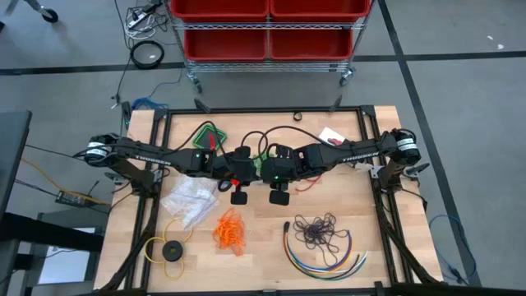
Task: Sort rubber bands
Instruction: Open the transparent zip bag
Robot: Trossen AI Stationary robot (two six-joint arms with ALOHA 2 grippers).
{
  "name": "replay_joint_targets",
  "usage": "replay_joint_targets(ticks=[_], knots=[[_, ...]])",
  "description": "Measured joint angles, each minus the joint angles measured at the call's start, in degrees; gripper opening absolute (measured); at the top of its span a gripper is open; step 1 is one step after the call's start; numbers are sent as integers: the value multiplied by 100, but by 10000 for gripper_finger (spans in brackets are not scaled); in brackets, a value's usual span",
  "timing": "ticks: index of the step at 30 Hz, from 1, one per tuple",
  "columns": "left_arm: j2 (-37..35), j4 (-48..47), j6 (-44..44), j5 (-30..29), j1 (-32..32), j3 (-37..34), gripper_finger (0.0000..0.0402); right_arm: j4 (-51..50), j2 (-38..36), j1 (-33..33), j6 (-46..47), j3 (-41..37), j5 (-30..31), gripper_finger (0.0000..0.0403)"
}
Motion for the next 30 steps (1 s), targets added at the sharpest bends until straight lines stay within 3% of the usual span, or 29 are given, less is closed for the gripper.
replay_joint_targets(ticks=[30], knots=[[0,73,128,646,0,0,0,150,0,78,-304,2,12,118]])
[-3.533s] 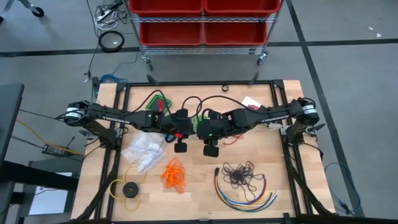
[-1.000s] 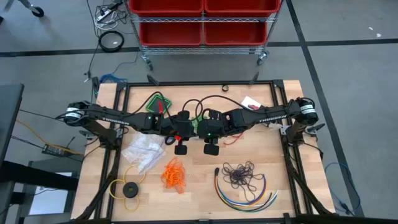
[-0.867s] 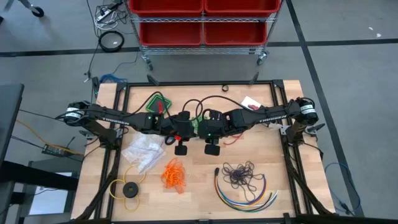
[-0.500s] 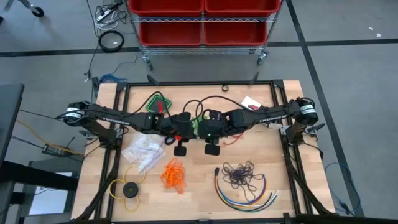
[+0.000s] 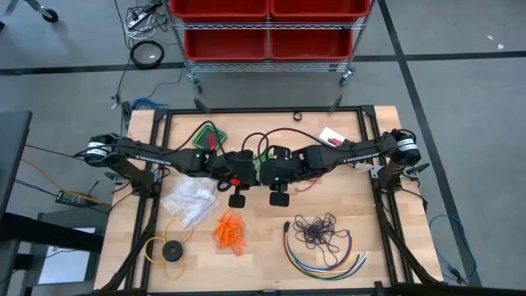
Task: Sort rubber bands
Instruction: Open the transparent zip bag
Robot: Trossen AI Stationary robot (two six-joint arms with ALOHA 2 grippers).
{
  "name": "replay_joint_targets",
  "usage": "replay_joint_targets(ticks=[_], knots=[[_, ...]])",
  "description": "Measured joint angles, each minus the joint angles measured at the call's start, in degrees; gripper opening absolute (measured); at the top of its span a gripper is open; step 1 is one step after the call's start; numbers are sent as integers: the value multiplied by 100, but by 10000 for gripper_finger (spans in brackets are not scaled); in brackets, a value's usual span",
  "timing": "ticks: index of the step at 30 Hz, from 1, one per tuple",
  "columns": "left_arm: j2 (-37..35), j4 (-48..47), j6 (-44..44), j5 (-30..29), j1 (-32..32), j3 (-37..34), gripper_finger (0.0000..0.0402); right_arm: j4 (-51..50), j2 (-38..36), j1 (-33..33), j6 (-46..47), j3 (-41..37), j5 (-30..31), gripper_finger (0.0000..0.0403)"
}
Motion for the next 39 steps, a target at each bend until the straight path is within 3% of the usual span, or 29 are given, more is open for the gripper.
replay_joint_targets(ticks=[24,31,39], knots=[[0,47,134,908,0,0,0,-590,-2,81,-31,4,-246,106],[0,186,132,1529,-5,0,0,-305,-2,177,-264,4,-337,91],[0,208,113,1904,3,2,0,-489,-2,186,-317,4,-353,101]])
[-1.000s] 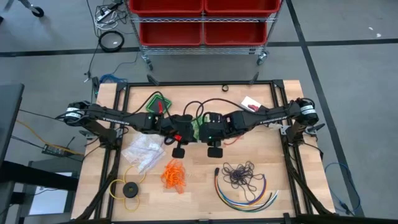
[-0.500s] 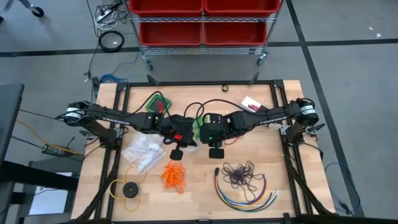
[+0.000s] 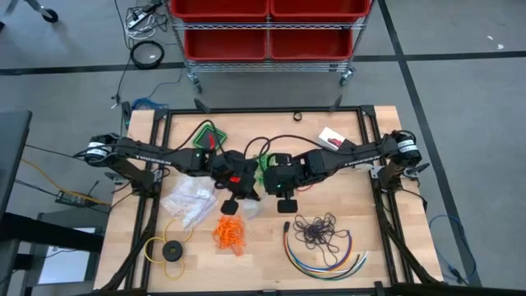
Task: Sort rubber bands
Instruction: Open the transparent zip bag
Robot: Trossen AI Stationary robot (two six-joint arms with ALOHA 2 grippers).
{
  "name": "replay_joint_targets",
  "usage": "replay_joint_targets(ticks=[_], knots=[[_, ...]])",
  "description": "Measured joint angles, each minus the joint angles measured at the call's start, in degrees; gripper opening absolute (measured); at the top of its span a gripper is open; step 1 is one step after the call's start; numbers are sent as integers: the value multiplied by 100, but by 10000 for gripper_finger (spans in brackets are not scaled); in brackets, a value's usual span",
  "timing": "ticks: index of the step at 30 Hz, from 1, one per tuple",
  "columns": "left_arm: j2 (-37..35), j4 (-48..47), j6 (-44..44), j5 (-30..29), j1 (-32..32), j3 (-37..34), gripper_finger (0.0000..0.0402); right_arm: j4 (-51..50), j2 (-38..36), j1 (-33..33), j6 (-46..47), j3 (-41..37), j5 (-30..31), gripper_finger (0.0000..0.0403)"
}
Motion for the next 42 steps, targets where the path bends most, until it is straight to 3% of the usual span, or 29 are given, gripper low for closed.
replay_joint_targets(ticks=[5,12,18,24,29,33,42], knots=[[0,-38,11,221,-5,-2,0,587,0,30,-200,0,-506,105],[0,11,14,394,4,0,0,60,-2,35,-231,0,-539,103],[0,41,42,610,-11,0,0,653,-2,110,-333,-2,-1051,103],[0,129,42,634,4,0,0,78,-4,101,-402,0,-799,103],[0,291,80,1023,-8,0,0,502,-4,166,-527,-2,-1009,103],[0,362,88,1130,-7,0,0,436,-4,212,-616,-2,-800,101],[0,558,131,1143,-3,0,0,466,-4,230,-542,-4,-916,63]])
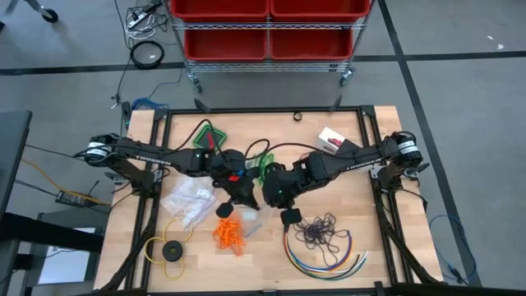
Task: Sort rubber bands
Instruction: Open the transparent zip bag
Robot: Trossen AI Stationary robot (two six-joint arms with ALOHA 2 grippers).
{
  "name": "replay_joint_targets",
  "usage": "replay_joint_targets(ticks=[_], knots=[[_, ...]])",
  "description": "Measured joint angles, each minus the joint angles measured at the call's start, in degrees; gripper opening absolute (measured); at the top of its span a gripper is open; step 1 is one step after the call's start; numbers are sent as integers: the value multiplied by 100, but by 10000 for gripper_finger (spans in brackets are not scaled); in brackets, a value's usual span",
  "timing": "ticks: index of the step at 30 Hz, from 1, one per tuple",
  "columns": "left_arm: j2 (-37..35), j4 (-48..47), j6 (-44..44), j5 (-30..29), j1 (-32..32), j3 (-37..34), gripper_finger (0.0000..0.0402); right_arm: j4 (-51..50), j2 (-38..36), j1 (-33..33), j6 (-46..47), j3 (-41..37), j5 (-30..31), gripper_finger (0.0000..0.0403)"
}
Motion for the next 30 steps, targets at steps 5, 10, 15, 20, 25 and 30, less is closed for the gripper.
replay_joint_targets(ticks=[5,10,15,20,25,30], knots=[[0,30,48,-94,-2,0,0,17,0,1,-89,-2,-60,11],[-2,-41,51,-234,-4,0,0,13,0,2,-132,-2,-61,1],[-2,-397,9,-737,-2,0,2,-336,0,-42,74,-2,5,0],[-2,-577,-78,-2265,0,4,12,-761,0,-240,627,-2,-218,0],[-4,-546,182,-3439,-80,4,17,-881,0,-388,937,-2,-1136,0],[-4,-516,807,-4214,-387,4,18,-1002,0,-432,1057,-2,-1420,0]])
